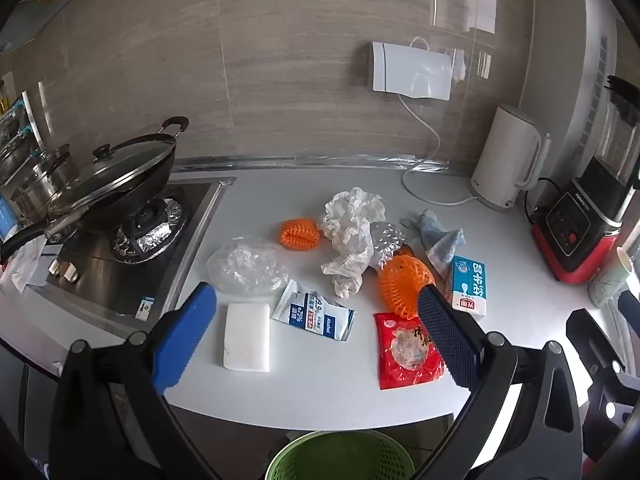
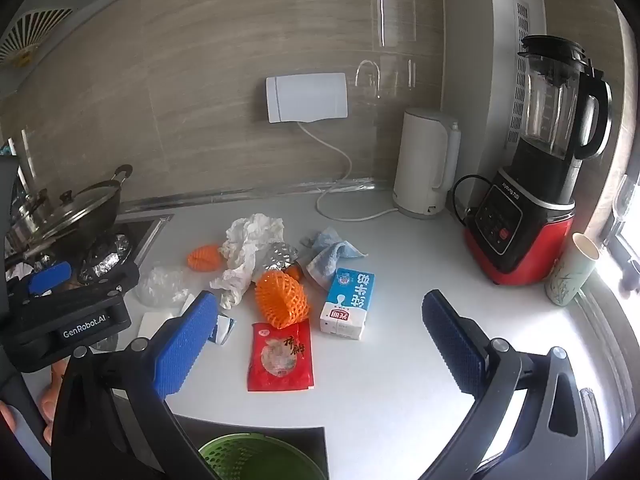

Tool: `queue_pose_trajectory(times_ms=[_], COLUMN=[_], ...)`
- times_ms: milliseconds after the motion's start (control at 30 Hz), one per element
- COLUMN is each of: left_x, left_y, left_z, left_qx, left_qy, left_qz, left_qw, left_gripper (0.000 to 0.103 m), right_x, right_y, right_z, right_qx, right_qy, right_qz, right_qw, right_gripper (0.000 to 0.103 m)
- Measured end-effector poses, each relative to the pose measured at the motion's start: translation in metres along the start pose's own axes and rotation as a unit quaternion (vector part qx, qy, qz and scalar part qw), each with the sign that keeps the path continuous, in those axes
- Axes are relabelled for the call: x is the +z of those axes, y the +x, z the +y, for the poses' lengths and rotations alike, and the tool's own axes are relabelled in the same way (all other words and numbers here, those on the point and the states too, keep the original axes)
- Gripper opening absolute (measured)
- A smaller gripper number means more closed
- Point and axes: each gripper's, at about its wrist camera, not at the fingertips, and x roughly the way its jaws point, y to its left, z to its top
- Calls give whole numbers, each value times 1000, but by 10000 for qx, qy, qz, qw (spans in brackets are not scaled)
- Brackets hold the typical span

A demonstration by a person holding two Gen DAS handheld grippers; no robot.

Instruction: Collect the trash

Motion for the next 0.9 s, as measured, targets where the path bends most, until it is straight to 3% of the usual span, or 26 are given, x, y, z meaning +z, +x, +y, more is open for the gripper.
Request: queue_pose_trajectory(times_ms=[900], left_x=[-3], left_y=[-6], left_z=[-4], left_qx=[104], left_qy=[4], left_qz=[-45], left_qw=[9999], left_gripper=[97], right_x=[-3], right_y=[0], right_z=[1], right_qx=[-5], right_qy=[-81], right_qz=[75], right_qw=[9999], right_gripper=[101])
